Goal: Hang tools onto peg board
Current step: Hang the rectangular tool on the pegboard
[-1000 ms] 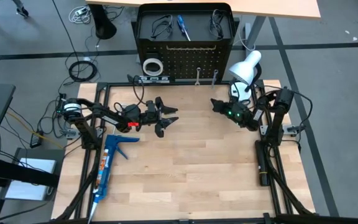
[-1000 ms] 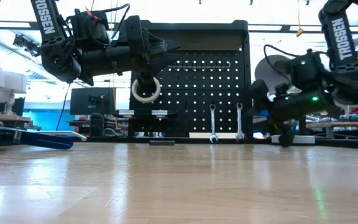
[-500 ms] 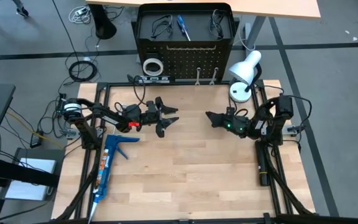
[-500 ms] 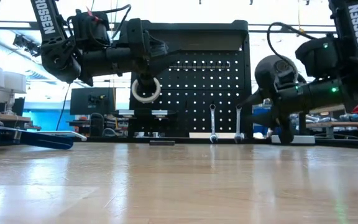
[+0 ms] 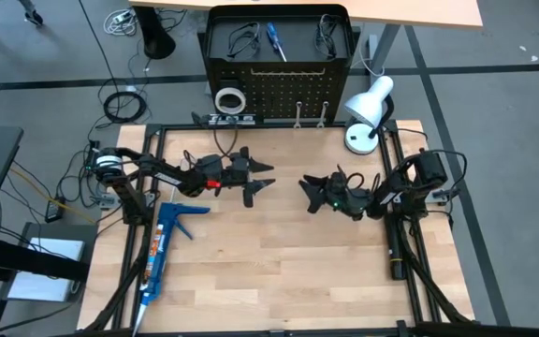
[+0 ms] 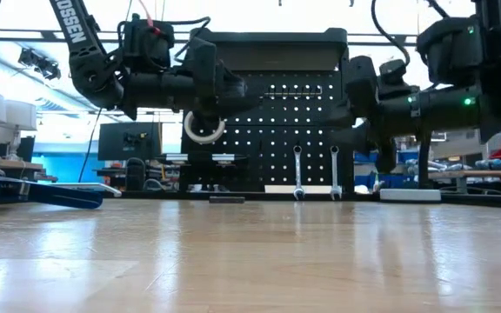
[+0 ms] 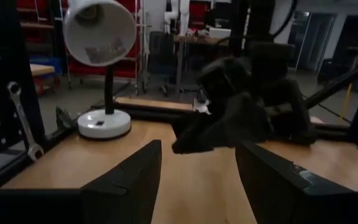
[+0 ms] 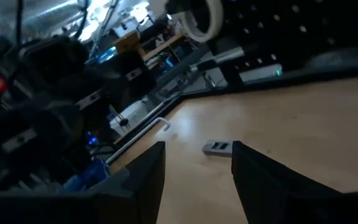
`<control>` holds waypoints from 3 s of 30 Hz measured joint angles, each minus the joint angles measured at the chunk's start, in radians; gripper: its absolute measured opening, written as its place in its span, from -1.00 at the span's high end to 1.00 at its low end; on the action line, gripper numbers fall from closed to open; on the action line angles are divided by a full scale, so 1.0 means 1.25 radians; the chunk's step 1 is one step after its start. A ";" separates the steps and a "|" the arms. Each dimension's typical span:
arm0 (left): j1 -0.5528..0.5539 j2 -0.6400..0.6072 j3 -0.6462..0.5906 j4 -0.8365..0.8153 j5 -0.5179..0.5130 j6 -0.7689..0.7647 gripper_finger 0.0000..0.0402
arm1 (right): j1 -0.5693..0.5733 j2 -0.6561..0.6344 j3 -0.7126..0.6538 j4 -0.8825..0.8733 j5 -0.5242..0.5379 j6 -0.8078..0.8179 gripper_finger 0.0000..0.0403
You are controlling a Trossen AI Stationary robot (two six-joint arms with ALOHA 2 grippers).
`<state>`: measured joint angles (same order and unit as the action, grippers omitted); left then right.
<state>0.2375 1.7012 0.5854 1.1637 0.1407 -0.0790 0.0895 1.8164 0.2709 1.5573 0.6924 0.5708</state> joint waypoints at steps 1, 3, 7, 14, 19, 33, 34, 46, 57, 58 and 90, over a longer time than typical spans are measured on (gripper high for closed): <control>0.000 -0.002 0.000 0.004 -0.003 0.000 -0.05 | 0.007 0.000 0.005 0.000 0.000 -0.025 0.07; 0.000 -0.006 0.000 0.022 -0.006 0.013 -0.05 | 0.023 0.000 0.017 0.000 0.003 -0.078 0.07; -0.003 -0.024 -0.010 0.028 -0.010 0.061 -0.05 | 0.052 0.000 0.046 0.002 0.005 -0.196 0.07; -0.004 -0.105 -0.070 0.032 -0.025 0.055 -0.05 | 0.077 -0.007 0.075 -0.001 -0.002 -0.334 0.07; -0.037 -0.181 -0.101 -0.124 -0.168 0.067 -0.05 | 0.086 -0.030 0.076 -0.007 -0.010 -0.407 0.07; 0.015 -0.198 0.009 -0.676 -0.259 0.072 -0.05 | 0.031 -0.197 0.129 -0.390 -0.176 -0.444 0.07; 0.022 -0.198 0.015 -0.687 -0.258 0.089 -0.05 | 0.031 -0.210 0.135 -0.414 -0.184 -0.455 0.07; 0.120 -0.150 0.037 -0.724 -0.090 0.205 -0.05 | -0.004 -0.382 0.185 -0.751 -0.360 -0.491 0.07; 0.136 0.004 0.163 -0.833 -0.138 0.222 -0.05 | -0.038 -0.392 0.186 -0.850 -0.374 -0.494 0.07; 0.140 0.012 0.169 -0.835 -0.139 0.223 -0.05 | -0.038 -0.392 0.185 -0.857 -0.378 -0.493 0.07; 0.085 -0.003 0.198 -0.774 -0.115 0.238 0.56 | -0.034 -0.397 0.185 -0.873 -0.217 -0.418 0.07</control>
<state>0.3441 1.6974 0.8325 0.1964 -0.0028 0.2184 0.0465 1.3200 0.5018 0.4660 0.4213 0.0490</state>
